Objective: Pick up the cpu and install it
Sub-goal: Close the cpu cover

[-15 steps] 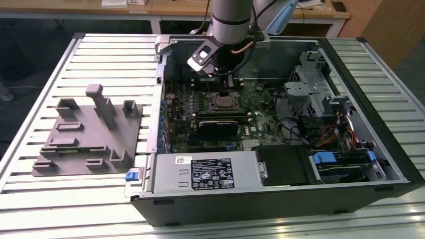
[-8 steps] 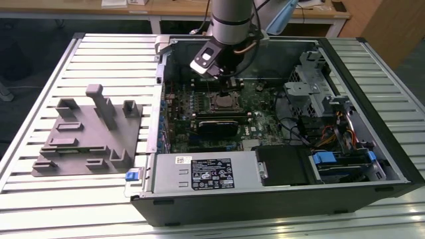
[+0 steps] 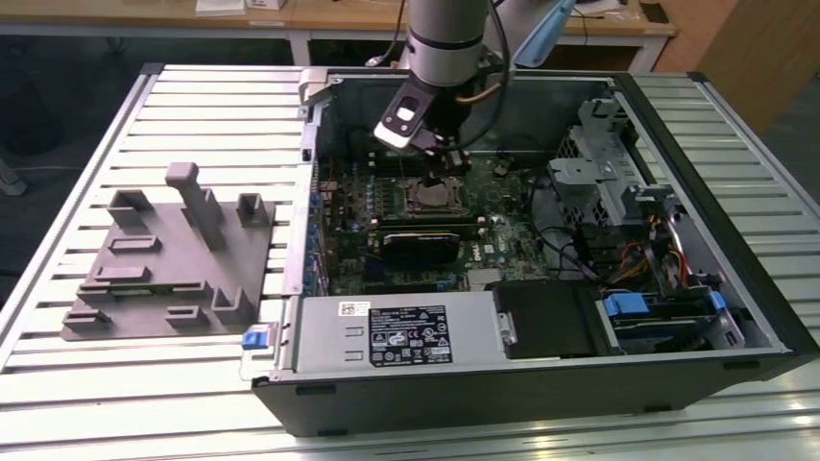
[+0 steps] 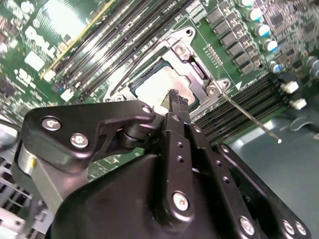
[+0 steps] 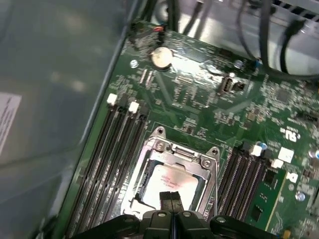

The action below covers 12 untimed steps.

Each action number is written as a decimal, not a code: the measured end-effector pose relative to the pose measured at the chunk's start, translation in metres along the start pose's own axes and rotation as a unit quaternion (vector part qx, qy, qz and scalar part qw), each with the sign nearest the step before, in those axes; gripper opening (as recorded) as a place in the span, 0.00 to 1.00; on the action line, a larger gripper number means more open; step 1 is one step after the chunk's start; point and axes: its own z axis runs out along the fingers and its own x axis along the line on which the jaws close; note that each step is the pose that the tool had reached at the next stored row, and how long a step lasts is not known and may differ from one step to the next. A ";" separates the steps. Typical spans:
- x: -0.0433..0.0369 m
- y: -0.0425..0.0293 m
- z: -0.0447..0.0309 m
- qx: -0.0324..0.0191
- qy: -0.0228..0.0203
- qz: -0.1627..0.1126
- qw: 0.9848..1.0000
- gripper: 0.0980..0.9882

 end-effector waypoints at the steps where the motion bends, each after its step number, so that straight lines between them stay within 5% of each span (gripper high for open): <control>1: 0.0000 0.0000 0.0001 0.000 0.000 -0.009 1.000 0.01; 7: 0.0000 0.0000 0.0005 0.000 0.002 -0.063 0.998 0.01; 12: 0.0000 0.0000 0.0009 0.001 0.003 -0.109 0.994 0.01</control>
